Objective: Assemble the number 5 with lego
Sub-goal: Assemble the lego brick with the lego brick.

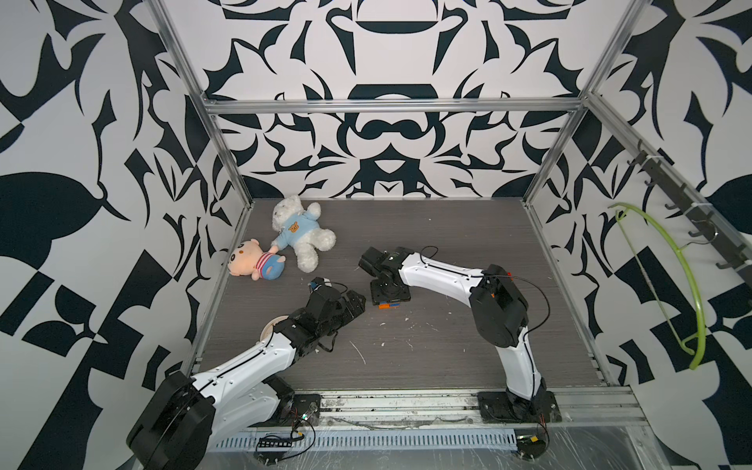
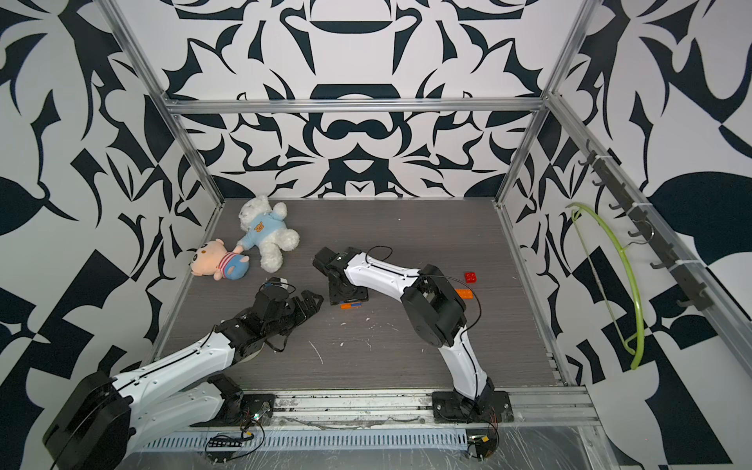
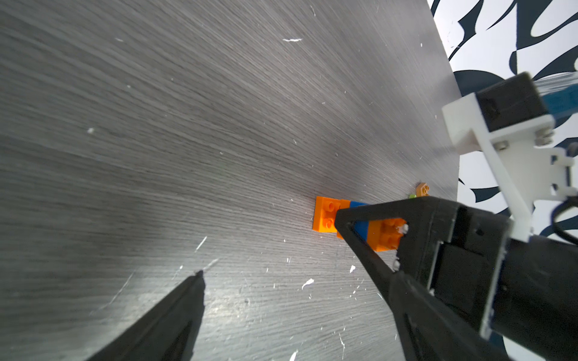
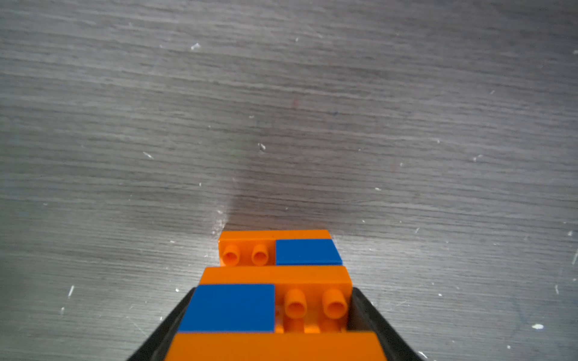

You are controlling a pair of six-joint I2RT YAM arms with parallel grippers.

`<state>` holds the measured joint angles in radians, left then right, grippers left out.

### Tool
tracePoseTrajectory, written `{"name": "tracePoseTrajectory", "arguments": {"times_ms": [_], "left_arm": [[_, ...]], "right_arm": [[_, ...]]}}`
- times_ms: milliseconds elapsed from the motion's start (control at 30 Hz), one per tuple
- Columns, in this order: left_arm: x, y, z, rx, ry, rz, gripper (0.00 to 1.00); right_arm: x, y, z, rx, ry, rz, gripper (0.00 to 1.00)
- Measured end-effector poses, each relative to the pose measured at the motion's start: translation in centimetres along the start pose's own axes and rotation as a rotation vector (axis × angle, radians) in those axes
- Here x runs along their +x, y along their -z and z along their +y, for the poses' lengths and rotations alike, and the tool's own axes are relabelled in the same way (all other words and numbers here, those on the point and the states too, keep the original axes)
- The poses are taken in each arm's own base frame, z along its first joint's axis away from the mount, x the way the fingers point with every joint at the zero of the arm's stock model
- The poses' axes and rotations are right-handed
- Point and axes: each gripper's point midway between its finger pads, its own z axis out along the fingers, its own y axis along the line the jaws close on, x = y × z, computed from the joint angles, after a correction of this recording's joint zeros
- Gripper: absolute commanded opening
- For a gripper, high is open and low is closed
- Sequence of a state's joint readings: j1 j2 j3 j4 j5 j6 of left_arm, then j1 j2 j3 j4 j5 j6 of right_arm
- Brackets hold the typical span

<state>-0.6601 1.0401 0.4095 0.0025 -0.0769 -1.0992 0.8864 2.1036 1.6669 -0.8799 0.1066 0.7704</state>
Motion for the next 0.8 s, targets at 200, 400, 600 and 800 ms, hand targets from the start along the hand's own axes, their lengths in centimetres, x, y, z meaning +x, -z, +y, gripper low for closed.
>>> {"name": "tracePoseTrajectory", "arguments": {"times_ms": [200, 400, 600, 800], "left_arm": [[0.06, -0.01, -0.04, 0.002, 0.0, 0.004, 0.99], [0.05, -0.01, -0.08, 0.002, 0.0, 0.004, 0.99], [-0.04, -0.03, -0.35, 0.006, 0.001, 0.005, 0.99], [-0.28, -0.08, -0.83, 0.012, 0.0, 0.003, 0.99]], "right_arm": [[-0.03, -0.14, -0.14, 0.006, 0.007, -0.005, 0.62], [-0.05, -0.15, -0.2, -0.003, 0.004, -0.015, 0.62], [-0.05, -0.13, -0.24, -0.013, 0.001, -0.019, 0.62], [-0.07, -0.18, -0.28, -0.011, 0.001, -0.02, 0.62]]}}
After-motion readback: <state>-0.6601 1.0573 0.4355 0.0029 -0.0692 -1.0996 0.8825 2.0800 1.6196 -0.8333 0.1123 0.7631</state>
